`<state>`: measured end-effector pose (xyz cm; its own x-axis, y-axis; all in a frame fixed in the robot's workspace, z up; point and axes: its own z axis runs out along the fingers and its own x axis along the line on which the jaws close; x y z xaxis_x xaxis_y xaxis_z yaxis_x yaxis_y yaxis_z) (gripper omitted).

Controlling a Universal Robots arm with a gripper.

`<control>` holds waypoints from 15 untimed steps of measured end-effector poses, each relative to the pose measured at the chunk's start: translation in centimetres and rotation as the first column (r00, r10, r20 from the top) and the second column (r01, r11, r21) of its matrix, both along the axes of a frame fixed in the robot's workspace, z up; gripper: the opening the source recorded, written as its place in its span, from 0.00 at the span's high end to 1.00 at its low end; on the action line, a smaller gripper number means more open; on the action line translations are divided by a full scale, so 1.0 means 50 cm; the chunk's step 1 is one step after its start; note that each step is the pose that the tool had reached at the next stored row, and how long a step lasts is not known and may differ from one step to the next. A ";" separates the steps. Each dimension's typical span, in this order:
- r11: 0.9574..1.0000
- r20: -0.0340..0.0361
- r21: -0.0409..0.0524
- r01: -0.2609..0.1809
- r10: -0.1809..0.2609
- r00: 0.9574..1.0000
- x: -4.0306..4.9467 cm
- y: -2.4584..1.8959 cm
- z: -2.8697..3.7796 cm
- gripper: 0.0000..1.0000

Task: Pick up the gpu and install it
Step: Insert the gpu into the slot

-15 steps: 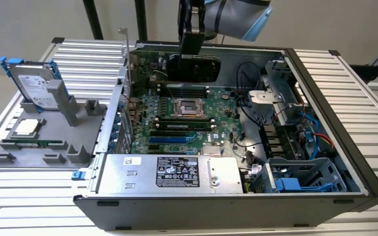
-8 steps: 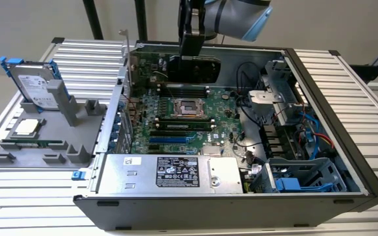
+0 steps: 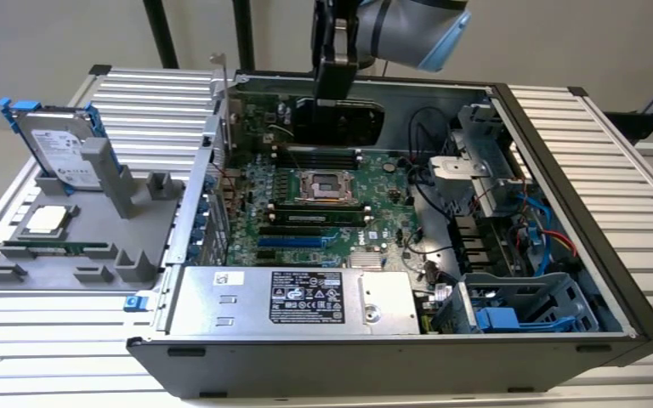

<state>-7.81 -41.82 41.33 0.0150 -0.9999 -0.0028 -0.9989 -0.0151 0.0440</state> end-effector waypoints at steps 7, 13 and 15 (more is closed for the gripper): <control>1.000 0.001 0.000 0.018 -0.018 1.000 0.004 0.0001 -0.006 1.00; 1.000 0.001 0.000 0.018 -0.018 1.000 0.005 0.0000 -0.006 1.00; 1.000 0.001 0.000 0.018 -0.018 1.000 0.005 0.0002 -0.007 1.00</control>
<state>-7.56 -41.81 40.97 -0.0033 -1.0000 -0.0031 -0.9991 0.0032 0.0429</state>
